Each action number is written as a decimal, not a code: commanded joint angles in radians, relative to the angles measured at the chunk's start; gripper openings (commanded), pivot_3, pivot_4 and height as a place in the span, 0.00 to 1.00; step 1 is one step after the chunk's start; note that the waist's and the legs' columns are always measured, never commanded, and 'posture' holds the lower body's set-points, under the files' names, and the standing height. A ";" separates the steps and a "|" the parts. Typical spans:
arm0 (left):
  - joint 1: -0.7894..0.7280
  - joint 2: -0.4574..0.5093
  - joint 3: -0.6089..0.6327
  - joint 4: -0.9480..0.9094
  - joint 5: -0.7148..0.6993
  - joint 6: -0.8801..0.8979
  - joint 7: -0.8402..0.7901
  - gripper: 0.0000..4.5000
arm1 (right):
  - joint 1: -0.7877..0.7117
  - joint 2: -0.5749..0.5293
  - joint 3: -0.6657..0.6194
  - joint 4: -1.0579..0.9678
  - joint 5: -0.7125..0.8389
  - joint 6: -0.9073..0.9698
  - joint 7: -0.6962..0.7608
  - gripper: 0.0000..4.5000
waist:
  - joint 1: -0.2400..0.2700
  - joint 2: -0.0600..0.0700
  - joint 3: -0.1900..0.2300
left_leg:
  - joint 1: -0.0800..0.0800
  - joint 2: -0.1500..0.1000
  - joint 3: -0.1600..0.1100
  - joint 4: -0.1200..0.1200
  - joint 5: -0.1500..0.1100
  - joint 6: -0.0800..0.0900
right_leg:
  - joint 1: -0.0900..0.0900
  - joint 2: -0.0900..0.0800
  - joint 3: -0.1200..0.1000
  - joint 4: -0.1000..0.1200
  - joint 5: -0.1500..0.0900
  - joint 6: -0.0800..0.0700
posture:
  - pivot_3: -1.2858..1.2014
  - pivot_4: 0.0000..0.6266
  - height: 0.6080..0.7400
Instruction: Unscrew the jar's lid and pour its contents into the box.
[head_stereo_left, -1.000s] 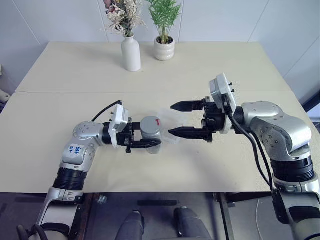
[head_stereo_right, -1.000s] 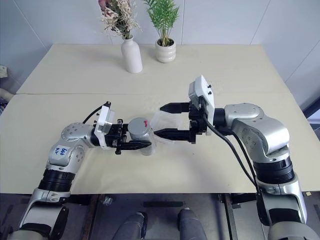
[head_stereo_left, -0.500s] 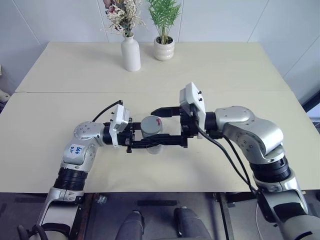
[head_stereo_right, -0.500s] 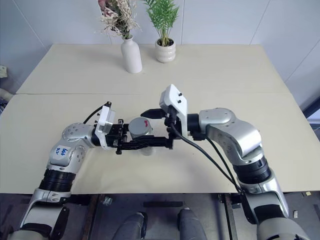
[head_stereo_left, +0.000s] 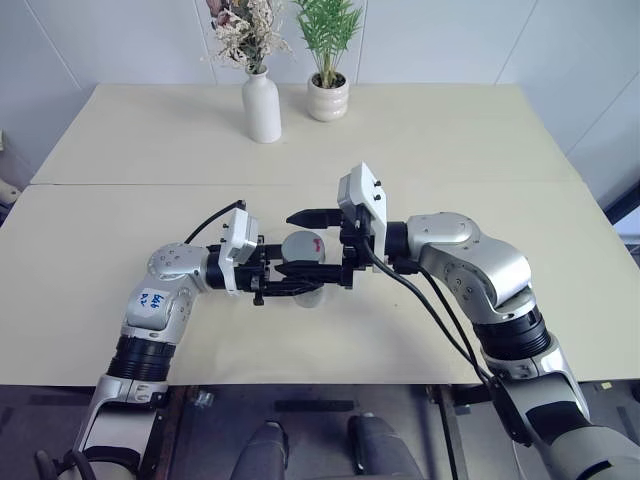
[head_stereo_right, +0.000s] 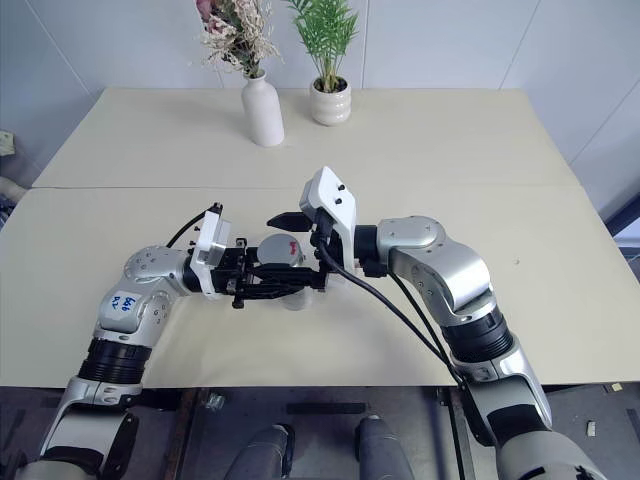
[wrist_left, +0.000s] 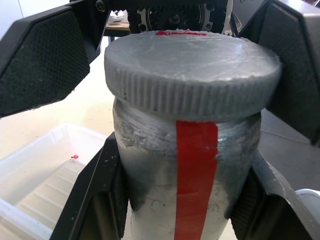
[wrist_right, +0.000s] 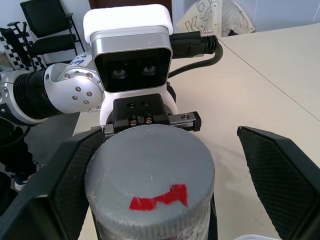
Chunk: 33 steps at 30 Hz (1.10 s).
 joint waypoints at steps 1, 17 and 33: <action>0.004 0.005 0.004 -0.045 -0.012 -0.006 -0.001 0.47 | -0.013 -0.023 -0.044 -0.025 0.012 -0.008 0.012 1.00 | 0.000 0.000 0.000 | 0.000 0.000 0.000 0.000 0.000 0.000 | 0.000 0.000 0.000 0.000 0.000 0.000 | 0.52 0.24 1.00; -0.003 0.008 0.006 -0.033 -0.011 -0.012 -0.002 0.47 | 0.004 -0.101 -0.077 -0.020 0.039 -0.005 0.051 1.00 | 0.000 0.000 0.000 | 0.000 0.000 0.000 0.000 0.000 0.000 | 0.000 0.000 0.000 0.000 0.000 0.000 | 0.52 0.24 1.00; -0.007 0.014 0.006 -0.033 -0.014 -0.008 0.000 0.47 | 0.016 -0.158 -0.111 -0.004 0.049 -0.005 0.062 1.00 | 0.001 0.000 0.000 | 0.000 0.000 0.000 0.000 0.000 0.000 | 0.000 0.000 0.000 0.000 0.000 0.000 | 0.52 0.24 1.00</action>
